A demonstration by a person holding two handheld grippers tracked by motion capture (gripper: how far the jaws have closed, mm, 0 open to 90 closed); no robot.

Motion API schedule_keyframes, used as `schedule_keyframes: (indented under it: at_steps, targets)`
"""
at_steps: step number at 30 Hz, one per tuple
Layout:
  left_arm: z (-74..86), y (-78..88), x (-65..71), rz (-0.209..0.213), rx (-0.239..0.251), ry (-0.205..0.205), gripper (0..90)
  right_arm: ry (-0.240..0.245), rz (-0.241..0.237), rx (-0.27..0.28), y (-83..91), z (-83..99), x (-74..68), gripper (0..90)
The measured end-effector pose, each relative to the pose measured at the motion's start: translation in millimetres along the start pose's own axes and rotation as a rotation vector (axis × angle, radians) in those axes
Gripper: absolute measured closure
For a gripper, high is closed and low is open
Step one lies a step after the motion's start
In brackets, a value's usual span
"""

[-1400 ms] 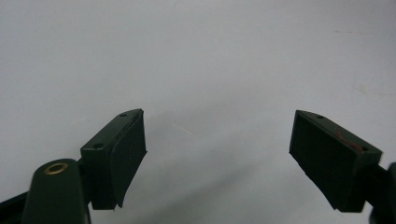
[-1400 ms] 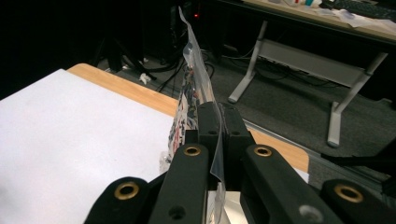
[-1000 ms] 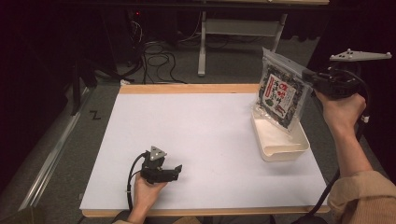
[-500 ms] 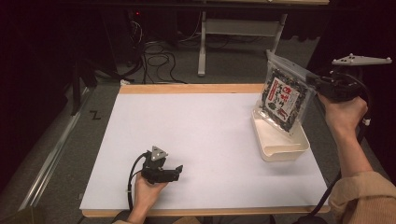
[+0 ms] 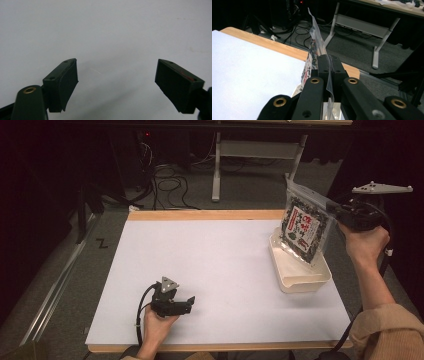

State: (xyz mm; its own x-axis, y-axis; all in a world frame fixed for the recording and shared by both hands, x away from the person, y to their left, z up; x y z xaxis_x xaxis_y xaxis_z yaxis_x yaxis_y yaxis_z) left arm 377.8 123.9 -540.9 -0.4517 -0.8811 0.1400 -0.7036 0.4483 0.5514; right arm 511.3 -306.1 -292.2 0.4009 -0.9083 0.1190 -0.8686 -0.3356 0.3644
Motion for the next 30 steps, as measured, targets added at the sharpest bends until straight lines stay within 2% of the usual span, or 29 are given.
schedule_keyframes:
  at_steps: [7,15,19,24,30]
  targets:
    - [-0.1,-1.2,1.3,0.005,-0.004,-0.007,19.2,0.006,-0.006,-0.01,-6.5,9.0,1.5,90.0]
    - [-0.3,-1.5,0.8,0.0,-0.002,-0.003,19.2,-0.027,-0.021,-0.014,-11.8,22.9,3.8,90.0]
    - [-0.1,-1.5,1.6,0.0,-0.002,-0.005,19.2,-0.028,-0.034,-0.025,-13.5,33.2,5.2,90.0]
    - [0.3,-1.6,1.7,0.001,-0.005,-0.005,19.3,-0.053,-0.046,-0.034,-11.6,47.0,8.6,89.9]
    - [1.1,-2.6,4.2,-0.001,-0.01,-0.015,19.3,-0.056,-0.062,-0.062,-7.1,59.0,14.1,89.5]
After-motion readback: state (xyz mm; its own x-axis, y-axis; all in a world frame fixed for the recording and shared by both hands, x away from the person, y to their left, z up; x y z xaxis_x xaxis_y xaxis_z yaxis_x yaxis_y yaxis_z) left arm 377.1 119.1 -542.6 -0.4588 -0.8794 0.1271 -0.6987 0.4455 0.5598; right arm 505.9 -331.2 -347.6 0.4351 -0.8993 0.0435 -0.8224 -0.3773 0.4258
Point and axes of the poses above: each handheld gripper's, and its own axes: y roughly backward along the jaws, z roughly out of its underside, x roughly to its right, the point moved 6 cm from there along -y, roughly forward along the jaws, and after that the axes turned 8 degrees about x, right-handed, at the moved point
